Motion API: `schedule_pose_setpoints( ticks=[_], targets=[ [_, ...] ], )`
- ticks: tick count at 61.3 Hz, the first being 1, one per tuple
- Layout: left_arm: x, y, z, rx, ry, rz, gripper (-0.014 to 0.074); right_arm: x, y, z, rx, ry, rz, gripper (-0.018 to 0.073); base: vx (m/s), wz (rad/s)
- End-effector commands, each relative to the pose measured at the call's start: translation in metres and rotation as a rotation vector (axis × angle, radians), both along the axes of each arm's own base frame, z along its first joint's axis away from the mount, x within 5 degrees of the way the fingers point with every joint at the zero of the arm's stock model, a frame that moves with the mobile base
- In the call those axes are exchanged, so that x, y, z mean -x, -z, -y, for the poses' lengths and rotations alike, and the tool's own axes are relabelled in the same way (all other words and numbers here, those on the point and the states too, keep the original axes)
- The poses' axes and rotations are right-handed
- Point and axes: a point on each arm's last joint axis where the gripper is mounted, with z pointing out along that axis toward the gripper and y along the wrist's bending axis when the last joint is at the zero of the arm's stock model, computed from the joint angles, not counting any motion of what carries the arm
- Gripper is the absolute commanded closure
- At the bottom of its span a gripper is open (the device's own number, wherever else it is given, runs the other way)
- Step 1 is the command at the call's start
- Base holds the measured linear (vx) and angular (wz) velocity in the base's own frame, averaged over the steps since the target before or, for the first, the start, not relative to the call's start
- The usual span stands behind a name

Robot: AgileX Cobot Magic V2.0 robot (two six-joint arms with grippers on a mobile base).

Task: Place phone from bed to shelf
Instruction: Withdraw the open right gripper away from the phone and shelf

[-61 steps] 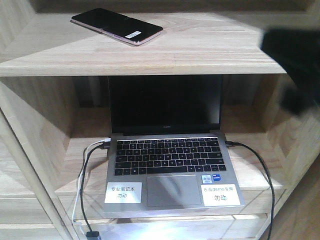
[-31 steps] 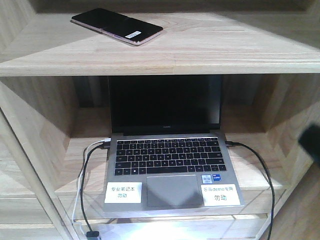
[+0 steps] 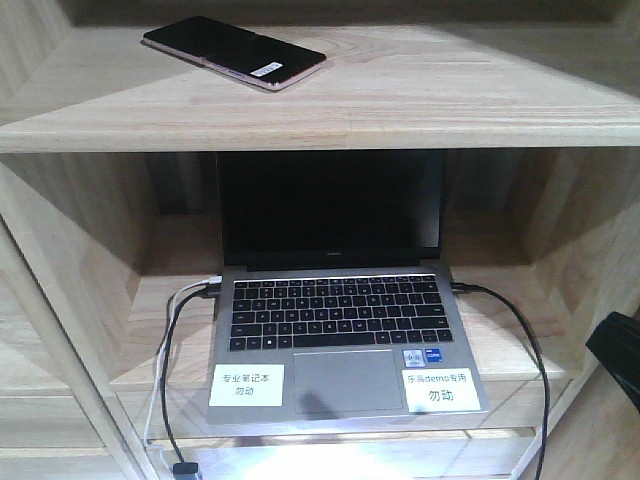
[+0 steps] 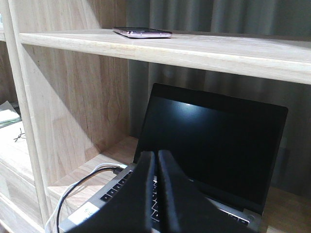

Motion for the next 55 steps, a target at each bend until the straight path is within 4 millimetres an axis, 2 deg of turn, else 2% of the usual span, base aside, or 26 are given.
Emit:
schedule_pose_setpoints(
  ticks=[1,36,55],
  targets=[
    [-0.0009,-0.006,-0.0005,0.014,-0.007,0.075,0.0596,-0.0014,-0.011,0.0028,-0.037,0.037,0.037,0.0564,0.0,0.0],
    [-0.0009,-0.006,-0.0005,0.014,-0.007,0.075,0.0596,-0.0014,-0.0111,0.0028,-0.04,0.037,0.036,0.0564,0.0,0.0],
    [-0.0009,-0.006,-0.0005,0.014,-0.007,0.075,0.0596,-0.0047,-0.0121,0.0085,-0.052,0.109,0.042,0.0564,0.0,0.0]
  ],
)
